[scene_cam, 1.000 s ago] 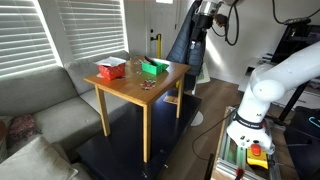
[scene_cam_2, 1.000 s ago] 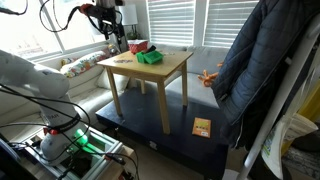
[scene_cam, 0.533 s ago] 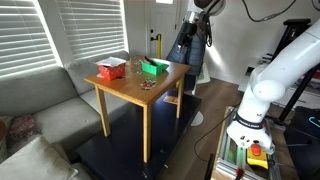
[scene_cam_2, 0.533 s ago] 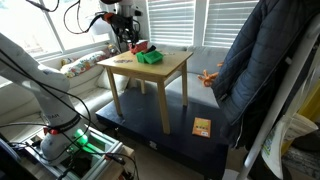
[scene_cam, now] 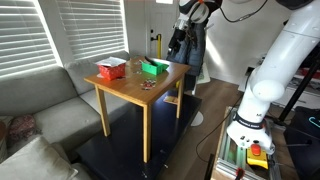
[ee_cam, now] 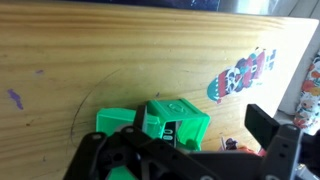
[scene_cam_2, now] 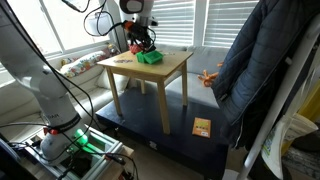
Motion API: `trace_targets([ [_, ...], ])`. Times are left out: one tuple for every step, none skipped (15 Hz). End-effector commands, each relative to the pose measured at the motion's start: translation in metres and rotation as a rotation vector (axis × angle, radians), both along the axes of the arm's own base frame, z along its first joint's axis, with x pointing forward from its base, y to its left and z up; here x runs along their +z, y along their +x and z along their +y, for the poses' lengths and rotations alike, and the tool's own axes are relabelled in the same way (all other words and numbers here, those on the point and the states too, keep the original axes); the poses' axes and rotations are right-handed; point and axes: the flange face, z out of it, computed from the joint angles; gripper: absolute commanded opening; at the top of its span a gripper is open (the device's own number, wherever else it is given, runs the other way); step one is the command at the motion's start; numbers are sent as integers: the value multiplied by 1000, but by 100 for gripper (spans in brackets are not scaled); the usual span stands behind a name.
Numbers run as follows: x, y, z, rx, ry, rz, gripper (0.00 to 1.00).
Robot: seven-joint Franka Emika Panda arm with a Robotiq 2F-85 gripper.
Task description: Close the lid of the green storage box
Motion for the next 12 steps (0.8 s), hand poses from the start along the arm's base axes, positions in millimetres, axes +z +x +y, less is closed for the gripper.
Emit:
trace_targets([
  [-15, 32, -24, -26, 61, -18, 100],
  [-12, 15, -12, -14, 28, -2, 100],
  [-17, 21, -18, -23, 36, -1, 100],
  [-20, 25, -22, -30, 39, 0, 100],
  [-22, 28, -24, -33, 39, 1, 100],
  [-22, 29, -24, -33, 38, 1, 100],
  [-21, 30, -24, -32, 37, -2, 100],
  [-19, 31, -24, -31, 36, -4, 100],
  [-22, 36, -27, -31, 42, -23, 100],
  [-23, 41, -32, -33, 66, -28, 100],
  [-25, 43, -36, -38, 76, -33, 100],
  [-26, 46, -40, -39, 92, -46, 100],
])
